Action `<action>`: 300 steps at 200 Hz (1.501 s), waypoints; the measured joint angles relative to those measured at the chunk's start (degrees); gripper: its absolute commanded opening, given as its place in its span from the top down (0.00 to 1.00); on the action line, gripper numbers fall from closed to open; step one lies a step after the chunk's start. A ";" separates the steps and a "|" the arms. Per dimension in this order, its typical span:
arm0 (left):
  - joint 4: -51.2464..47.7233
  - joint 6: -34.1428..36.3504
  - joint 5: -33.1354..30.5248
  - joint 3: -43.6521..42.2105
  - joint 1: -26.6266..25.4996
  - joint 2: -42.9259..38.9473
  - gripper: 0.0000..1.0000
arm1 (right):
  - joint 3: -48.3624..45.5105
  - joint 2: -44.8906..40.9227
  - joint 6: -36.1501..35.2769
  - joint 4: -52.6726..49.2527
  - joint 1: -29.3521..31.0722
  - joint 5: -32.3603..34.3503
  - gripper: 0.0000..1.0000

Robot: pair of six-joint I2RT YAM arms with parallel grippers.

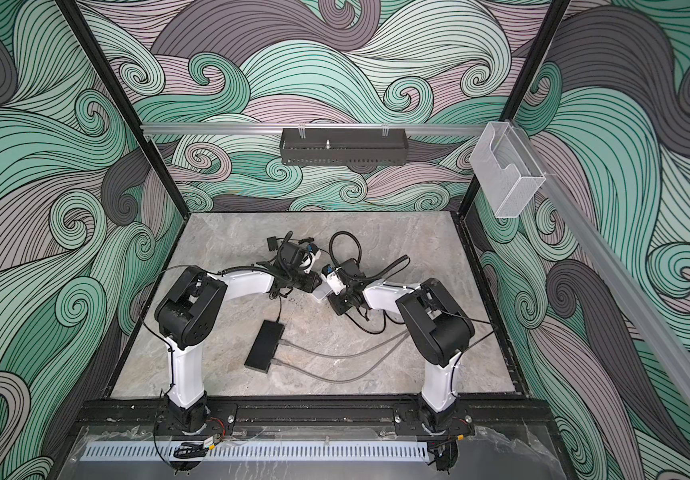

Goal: Insert the plug into the switch port

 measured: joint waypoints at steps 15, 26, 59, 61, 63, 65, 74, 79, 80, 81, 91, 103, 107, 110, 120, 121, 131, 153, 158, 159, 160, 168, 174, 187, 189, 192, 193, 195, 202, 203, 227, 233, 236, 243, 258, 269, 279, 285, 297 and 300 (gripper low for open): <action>0.02 0.00 0.00 0.00 0.00 0.00 0.70 | 0.00 -0.04 -0.02 -0.07 0.00 0.11 0.98; 0.00 0.00 0.00 0.00 0.00 0.00 0.71 | 0.00 -0.07 -0.04 -0.13 0.02 0.22 0.96; 0.00 -0.07 0.22 0.00 -0.02 0.00 0.70 | -0.74 -0.83 -0.09 0.20 0.07 0.61 0.86; -0.02 -0.07 0.26 0.00 -0.04 0.00 0.70 | -0.87 -0.94 -0.09 0.28 0.07 0.66 0.86; -0.02 -0.07 0.31 0.00 -0.07 0.00 0.69 | -0.98 -1.05 -0.02 0.33 0.07 0.66 0.85; -0.04 -0.09 0.35 0.00 -0.11 0.00 0.68 | -1.09 -1.16 -0.04 0.39 0.07 0.70 0.85; -0.24 -0.15 1.05 0.00 -0.37 -0.02 0.66 | -1.53 -1.49 -0.13 0.92 0.07 0.81 0.83; -0.33 -0.20 1.49 -0.07 -0.76 -0.02 0.66 | -1.60 -1.57 -0.20 1.42 0.11 0.79 0.82; -0.35 -0.22 1.49 -0.04 -0.83 -0.02 0.66 | -1.60 -1.57 -0.31 1.53 0.15 0.81 0.82; -0.37 -0.22 1.51 -0.04 -0.87 -0.02 0.66 | -1.60 -1.57 -0.28 1.64 0.17 0.81 0.82; -0.68 -0.26 1.66 -0.02 -1.90 -0.07 0.66 | -1.57 -1.64 -0.22 2.14 0.35 0.90 0.79; -1.03 -0.22 1.46 0.09 -2.16 -0.13 0.65 | -1.70 -1.90 -0.26 1.46 0.42 0.90 0.78; -1.05 -0.22 1.51 0.09 -2.16 -0.13 0.65 | -1.70 -1.90 -0.33 1.42 0.42 0.87 0.78; -1.05 -0.24 1.51 0.09 -2.16 -0.13 0.65 | -1.70 -1.90 -0.31 1.42 0.42 0.83 0.78; -1.07 -0.26 1.51 0.11 -2.16 -0.15 0.65 | -1.70 -1.90 -0.31 1.40 0.42 0.87 0.79; -1.07 -0.26 1.51 0.09 -2.16 -0.15 0.65 | -1.70 -1.90 -0.31 1.40 0.42 0.87 0.79; -1.14 -0.35 1.49 0.11 -2.16 -0.22 0.61 | -1.70 -1.90 -0.35 1.40 0.42 0.83 0.78; -2.75 -0.68 1.51 0.57 -2.54 -0.24 0.35 | -1.70 -1.92 -0.48 1.40 0.72 0.76 0.75; -3.52 -0.92 1.53 0.81 -2.64 -0.26 0.26 | -1.70 -2.05 -0.46 1.66 0.76 0.70 0.72; -3.67 -0.98 1.51 0.85 -2.64 -0.28 0.23 | -1.70 -2.05 -0.44 1.73 0.76 0.70 0.72; -3.87 -1.16 1.46 0.90 -2.67 -0.33 0.22 | -1.70 -2.12 -0.48 1.73 0.76 0.74 0.71; -5.16 -1.60 1.31 0.98 -2.82 -0.48 0.15 | -1.60 -2.47 -0.61 2.38 0.76 0.72 0.64; -6.14 -2.23 0.28 1.18 -3.06 -0.76 0.14 | -1.57 -2.73 -1.03 2.38 0.79 0.85 0.62; -9.09 -3.65 -1.53 1.31 -3.02 -1.86 0.11 | -1.70 -3.23 -1.25 2.56 0.90 0.83 0.60; -9.44 -3.82 -1.79 1.31 -2.99 -2.05 0.10 | -1.73 -3.32 -1.16 2.69 0.92 0.83 0.60; -10.12 -4.22 -2.27 1.31 -2.93 -2.34 0.09 | -1.77 -3.50 -1.16 2.82 0.92 0.85 0.59; -10.38 -4.42 -2.38 1.31 -2.93 -2.45 0.09 | -1.79 -3.54 -1.22 2.84 0.94 0.85 0.59; -10.86 -4.63 -2.71 1.31 -2.91 -2.71 0.09 | -1.84 -3.69 -1.27 2.97 0.96 0.83 0.59; -11.98 -5.33 -3.58 1.31 -2.84 -3.56 0.08 | -2.05 -4.39 -1.27 3.21 1.03 0.83 0.59; -12.11 -5.31 -3.74 1.31 -2.84 -3.69 0.07 | -2.14 -4.63 -1.29 3.26 1.03 0.83 0.59; -14.69 -6.40 -6.12 0.48 -2.67 -9.46 0.03 | -4.52 -10.08 -0.57 5.99 1.36 1.38 0.52; -14.75 -6.36 -6.43 -0.28 -2.67 -11.50 0.01 | -5.20 -12.09 -0.22 6.49 1.33 1.73 0.51; -14.84 -6.34 -6.40 -0.68 -2.67 -12.52 0.01 | -5.53 -13.11 -0.11 6.67 1.33 2.01 0.50; -14.67 -5.97 -6.38 -1.73 -2.73 -14.73 0.01 | -6.29 -15.72 0.24 6.93 1.29 2.56 0.47; -14.40 -4.37 -6.16 -3.52 -3.45 -17.77 0.01 | -8.02 -21.33 1.22 6.95 1.01 3.85 0.41; -14.47 -3.21 -6.14 -3.50 -4.35 -17.46 0.01 | -9.92 -24.87 1.79 6.95 0.72 4.46 0.37; -15.17 -1.95 -6.23 -2.64 -5.33 -15.30 0.01 | -11.93 -27.71 2.60 6.56 0.26 4.79 0.32; -15.80 -1.20 -6.27 -1.79 -5.81 -13.35 0.01 | -13.20 -28.96 3.02 6.16 -0.07 4.90 0.28; -16.76 0.31 -6.34 0.26 -6.58 -8.76 0.01 | -15.65 -30.82 3.69 5.16 -0.92 4.94 0.21; -17.03 0.61 -6.32 0.81 -6.71 -7.69 0.01 | -16.28 -31.19 3.78 4.92 -1.20 4.92 0.21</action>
